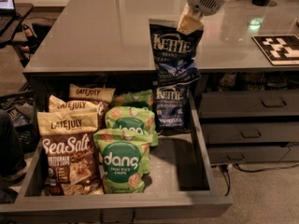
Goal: Pick blue chip bag from top drawer and place on counter
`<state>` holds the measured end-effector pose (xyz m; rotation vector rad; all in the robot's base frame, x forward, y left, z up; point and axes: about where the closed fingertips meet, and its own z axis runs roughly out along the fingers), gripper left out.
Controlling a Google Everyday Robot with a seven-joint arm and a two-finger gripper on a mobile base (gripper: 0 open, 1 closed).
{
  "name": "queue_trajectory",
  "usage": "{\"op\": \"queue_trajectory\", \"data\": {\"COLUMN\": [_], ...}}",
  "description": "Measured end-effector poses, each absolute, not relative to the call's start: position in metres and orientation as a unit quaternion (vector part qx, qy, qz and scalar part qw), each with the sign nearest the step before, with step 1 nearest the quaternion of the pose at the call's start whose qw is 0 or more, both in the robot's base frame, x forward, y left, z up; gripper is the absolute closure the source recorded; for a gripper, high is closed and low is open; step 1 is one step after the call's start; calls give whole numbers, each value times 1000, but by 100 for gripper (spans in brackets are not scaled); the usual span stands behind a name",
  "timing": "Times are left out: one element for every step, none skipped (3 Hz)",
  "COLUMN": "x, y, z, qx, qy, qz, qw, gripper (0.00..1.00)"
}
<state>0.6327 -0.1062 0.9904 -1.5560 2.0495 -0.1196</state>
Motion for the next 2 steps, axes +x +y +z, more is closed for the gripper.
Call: {"op": "queue_trajectory", "data": {"x": [633,653], "y": [-106,-97], "z": [991,993], "qx": [-580,-591], "qy": [764,756], "qz": [-45,-39], "qw": [279,277], "gripper": [100,100]}}
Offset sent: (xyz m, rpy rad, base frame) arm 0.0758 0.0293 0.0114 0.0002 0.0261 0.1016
